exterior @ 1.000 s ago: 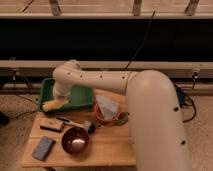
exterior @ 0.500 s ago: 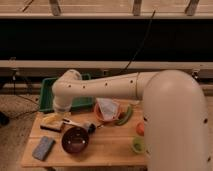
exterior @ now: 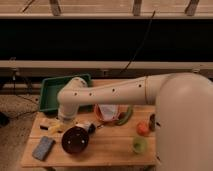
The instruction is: Place banana in purple bowl
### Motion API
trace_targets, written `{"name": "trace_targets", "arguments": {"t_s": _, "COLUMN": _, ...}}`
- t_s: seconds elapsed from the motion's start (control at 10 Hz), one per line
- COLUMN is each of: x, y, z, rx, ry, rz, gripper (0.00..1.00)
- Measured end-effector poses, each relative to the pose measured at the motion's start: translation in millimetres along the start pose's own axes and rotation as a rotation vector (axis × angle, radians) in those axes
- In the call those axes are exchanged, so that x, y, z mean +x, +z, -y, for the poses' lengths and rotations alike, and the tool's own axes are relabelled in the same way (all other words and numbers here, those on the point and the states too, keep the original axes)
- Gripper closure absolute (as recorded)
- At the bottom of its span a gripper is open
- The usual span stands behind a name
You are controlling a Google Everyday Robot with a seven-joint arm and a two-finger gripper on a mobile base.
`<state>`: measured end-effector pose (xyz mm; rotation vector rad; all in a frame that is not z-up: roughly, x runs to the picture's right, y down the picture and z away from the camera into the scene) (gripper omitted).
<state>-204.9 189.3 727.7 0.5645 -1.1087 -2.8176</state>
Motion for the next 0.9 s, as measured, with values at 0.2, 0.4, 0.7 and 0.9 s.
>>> {"name": "trace_targets", "arguments": {"t_s": 0.2, "x": -15, "y": 9, "z": 13, "rx": 0.023, "ry": 0.033, "rz": 0.008, "gripper": 0.45}}
{"name": "trace_targets", "arguments": {"t_s": 0.4, "x": -28, "y": 13, "z": 20, "rx": 0.033, "ry": 0.065, "rz": 0.008, "gripper": 0.27}}
{"name": "trace_targets", "arguments": {"t_s": 0.7, "x": -42, "y": 11, "z": 29, "rx": 0.038, "ry": 0.093, "rz": 0.004, "gripper": 0.2}}
{"name": "trace_targets", "arguments": {"t_s": 0.9, "x": -46, "y": 2, "z": 35, "rx": 0.033, "ry": 0.079, "rz": -0.014, "gripper": 0.2}}
